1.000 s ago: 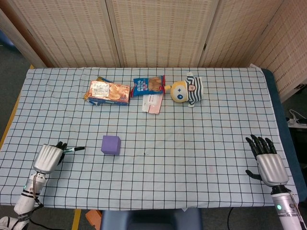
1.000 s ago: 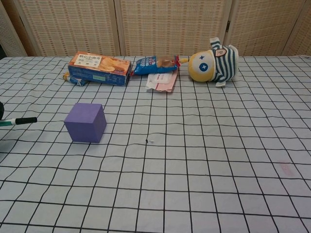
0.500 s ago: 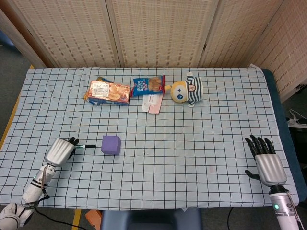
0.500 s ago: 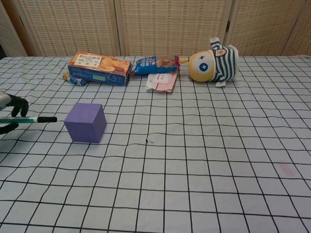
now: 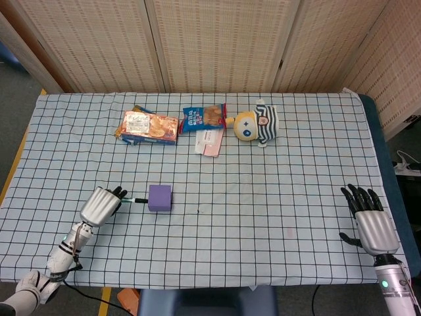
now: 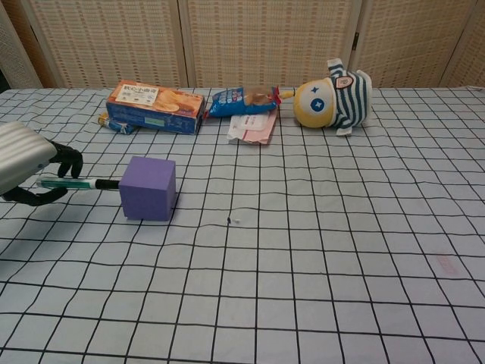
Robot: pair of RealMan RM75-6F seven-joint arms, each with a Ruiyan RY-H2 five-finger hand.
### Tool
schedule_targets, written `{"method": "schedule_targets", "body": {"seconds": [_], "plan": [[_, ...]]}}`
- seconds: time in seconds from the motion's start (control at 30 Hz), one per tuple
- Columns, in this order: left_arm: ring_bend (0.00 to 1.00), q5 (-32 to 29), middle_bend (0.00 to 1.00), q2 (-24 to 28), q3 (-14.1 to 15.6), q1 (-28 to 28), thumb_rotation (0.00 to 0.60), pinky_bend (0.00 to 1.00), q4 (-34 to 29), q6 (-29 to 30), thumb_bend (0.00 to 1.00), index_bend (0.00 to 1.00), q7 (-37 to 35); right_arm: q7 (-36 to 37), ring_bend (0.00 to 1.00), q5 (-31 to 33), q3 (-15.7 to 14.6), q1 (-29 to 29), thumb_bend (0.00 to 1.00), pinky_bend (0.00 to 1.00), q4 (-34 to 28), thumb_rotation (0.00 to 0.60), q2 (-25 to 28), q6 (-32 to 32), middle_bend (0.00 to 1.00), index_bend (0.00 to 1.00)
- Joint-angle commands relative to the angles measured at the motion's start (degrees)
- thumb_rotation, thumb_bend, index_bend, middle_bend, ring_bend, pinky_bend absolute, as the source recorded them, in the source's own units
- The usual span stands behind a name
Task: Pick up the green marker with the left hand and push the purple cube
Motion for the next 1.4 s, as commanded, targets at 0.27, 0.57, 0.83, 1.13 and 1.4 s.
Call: {"method": "schedule_targets", "body": {"seconds": [0.27,0.57,0.83,1.13,1.4], "plan": [[0.87,-0.38,0.78,-0.77,-0.31,-2.63,0.600,1.00,-2.93,-3.34,0.68,0.76,4.28,0.94,0.00,-0.81,-0.37,-0.45,0.03,0.00,-0.40,0.600,0.87,0.67,0.00,0.00],[0.87,-1.85,0.79,-4.01,-2.69,-5.57,0.600,1.00,-2.40,-4.70,0.68,0.76,6.60,2.22,0.00,-0.44,-0.32,-0.35,0.03,0.00,-0.54,0.600,1.63,0.02,0.00,0.00],[0.87,-3.32,0.79,-5.75,-3.93,-7.78,0.600,1.00,-0.80,-6.99,0.68,0.76,7.13,2.73,0.00,-0.10,-0.33,-0.10,0.03,0.00,-0.49,0.600,1.86,-0.77,0.00,0.00],[0.88,-3.92,0.79,-7.84,-4.48,-10.90,0.600,1.00,1.33,-9.37,0.68,0.76,7.07,3.09,0.00,1.00,0.16,0.09,0.03,0.00,-0.26,0.600,2.04,-1.23,0.00,0.00],[0.88,-3.15,0.79,-9.50,-4.40,-14.06,0.600,1.00,0.71,-9.86,0.68,0.76,8.55,3.69,0.00,1.45,0.39,0.03,0.03,0.00,-0.28,0.600,2.43,-1.20,0.00,0.00]]}}
